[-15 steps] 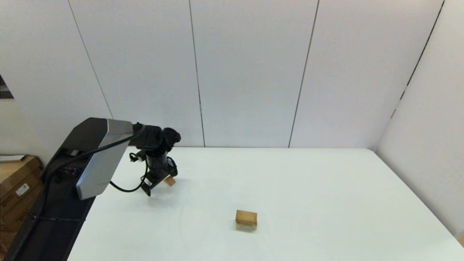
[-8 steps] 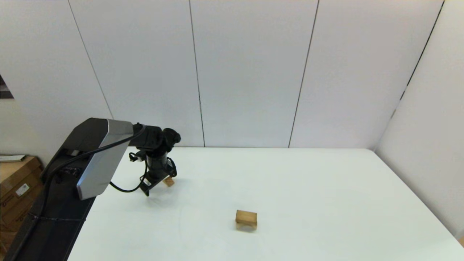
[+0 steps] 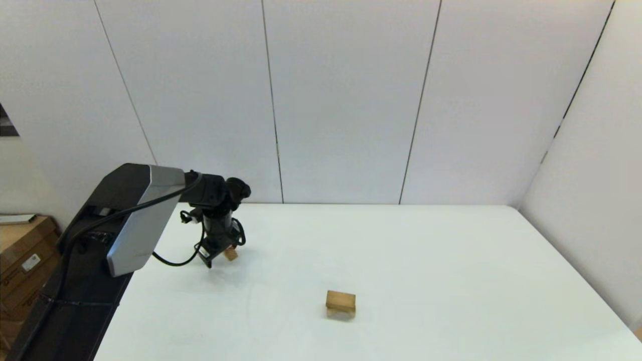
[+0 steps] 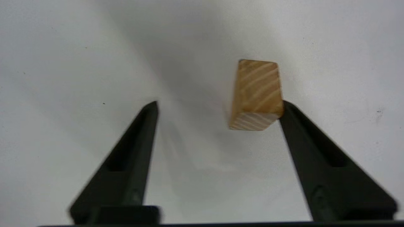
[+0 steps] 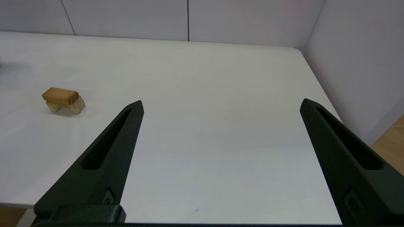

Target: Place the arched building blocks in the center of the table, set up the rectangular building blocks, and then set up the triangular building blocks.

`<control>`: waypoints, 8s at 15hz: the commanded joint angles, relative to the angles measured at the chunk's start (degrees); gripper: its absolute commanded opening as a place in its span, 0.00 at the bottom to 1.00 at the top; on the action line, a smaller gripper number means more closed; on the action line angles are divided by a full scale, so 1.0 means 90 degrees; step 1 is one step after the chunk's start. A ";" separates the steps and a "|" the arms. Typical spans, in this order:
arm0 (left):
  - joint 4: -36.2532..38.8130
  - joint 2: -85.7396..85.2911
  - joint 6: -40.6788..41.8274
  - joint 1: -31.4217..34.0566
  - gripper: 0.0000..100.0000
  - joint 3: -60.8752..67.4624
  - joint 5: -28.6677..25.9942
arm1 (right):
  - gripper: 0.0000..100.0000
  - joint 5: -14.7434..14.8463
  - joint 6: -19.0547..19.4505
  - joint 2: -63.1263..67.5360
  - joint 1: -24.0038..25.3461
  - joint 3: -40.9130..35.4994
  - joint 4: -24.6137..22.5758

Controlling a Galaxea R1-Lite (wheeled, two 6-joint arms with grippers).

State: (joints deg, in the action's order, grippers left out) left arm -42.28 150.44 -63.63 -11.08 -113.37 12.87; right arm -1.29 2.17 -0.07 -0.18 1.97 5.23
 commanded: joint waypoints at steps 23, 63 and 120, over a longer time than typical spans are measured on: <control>-0.0410 -0.3054 0.5420 -0.2665 0.00 0.0019 -0.1352 | 1.00 -0.0003 0.0003 0.0008 0.0001 0.0005 0.0005; -0.0390 -0.0945 1.1778 -0.3163 0.00 0.0087 -0.3159 | 1.00 -0.0003 0.0003 -0.0002 0.0001 -0.0005 0.0005; 0.0137 -0.0808 1.1905 -0.3144 1.00 0.0077 -0.3169 | 1.00 -0.0003 0.0003 -0.0002 0.0001 -0.0005 0.0005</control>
State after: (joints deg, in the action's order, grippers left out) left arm -41.73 144.65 43.26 -39.58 -112.59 -15.54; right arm -1.27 2.15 -0.07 -0.18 1.97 5.23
